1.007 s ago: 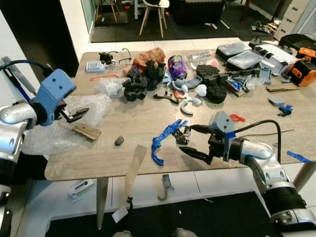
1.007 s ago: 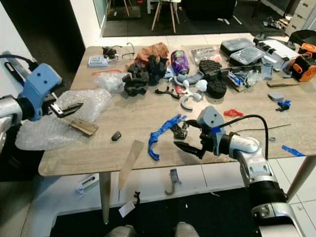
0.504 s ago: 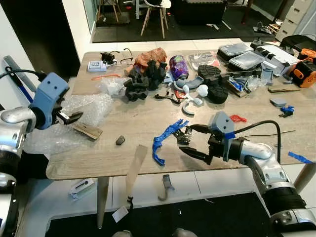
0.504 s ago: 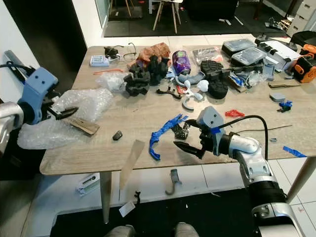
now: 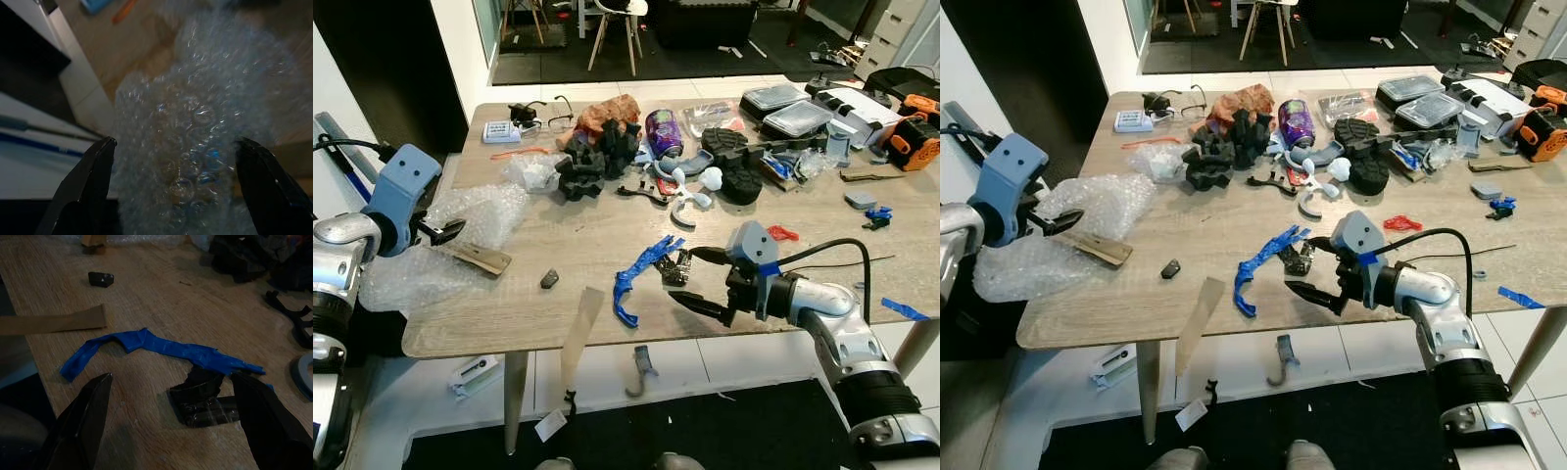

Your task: Picking trash to rubbish bin

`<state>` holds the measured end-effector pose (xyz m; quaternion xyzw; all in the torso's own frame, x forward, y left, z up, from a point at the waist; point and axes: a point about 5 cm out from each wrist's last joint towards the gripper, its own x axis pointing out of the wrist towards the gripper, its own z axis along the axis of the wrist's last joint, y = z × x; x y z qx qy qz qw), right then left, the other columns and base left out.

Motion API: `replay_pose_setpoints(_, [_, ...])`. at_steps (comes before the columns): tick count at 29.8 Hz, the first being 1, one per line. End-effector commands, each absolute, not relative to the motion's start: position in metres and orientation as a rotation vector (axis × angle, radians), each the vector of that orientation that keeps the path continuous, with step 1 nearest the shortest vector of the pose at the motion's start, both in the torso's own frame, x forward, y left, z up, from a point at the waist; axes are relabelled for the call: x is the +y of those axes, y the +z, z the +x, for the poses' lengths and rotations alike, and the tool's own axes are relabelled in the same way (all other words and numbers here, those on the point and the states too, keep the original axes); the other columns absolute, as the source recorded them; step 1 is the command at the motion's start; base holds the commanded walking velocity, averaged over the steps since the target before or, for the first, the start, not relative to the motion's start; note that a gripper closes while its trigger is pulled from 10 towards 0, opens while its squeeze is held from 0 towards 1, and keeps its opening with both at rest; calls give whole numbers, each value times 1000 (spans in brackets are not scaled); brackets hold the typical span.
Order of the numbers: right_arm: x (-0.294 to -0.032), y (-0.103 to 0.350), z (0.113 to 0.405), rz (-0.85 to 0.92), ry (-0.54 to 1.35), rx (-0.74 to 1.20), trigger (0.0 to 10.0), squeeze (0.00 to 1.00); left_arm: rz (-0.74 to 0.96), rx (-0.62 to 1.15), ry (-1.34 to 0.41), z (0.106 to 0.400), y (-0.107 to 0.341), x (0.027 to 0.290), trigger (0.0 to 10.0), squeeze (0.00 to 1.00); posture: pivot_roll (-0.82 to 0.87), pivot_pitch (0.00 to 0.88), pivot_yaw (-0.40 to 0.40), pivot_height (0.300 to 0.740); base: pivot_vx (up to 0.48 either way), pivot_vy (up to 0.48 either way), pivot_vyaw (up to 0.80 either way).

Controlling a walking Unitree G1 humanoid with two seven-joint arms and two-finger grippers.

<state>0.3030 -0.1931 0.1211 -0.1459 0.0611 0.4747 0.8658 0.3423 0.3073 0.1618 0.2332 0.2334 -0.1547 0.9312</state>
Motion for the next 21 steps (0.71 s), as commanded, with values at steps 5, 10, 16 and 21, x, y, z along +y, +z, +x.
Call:
replay_pose_setpoints(5, [-196,122,302,-321,995,129,10000,0,535,558,-276,340,146,312,10000,0,-19,0,-17,740,0,0,0])
replay_pose_setpoints(10, [-197,123,302,-316,995,124,10000,0,552,547,-249,340,147,314,902,0,-17,0,-18,740,0,0,0])
replay_pose_setpoints(16, [-196,125,302,-305,999,115,10000,0,552,536,-244,342,149,315,0,0,-15,0,-16,740,0,0,0])
replay_pose_setpoints(21, [-197,127,302,-300,998,111,10000,0,539,528,-253,343,149,314,0,0,-15,0,-16,740,0,0,0])
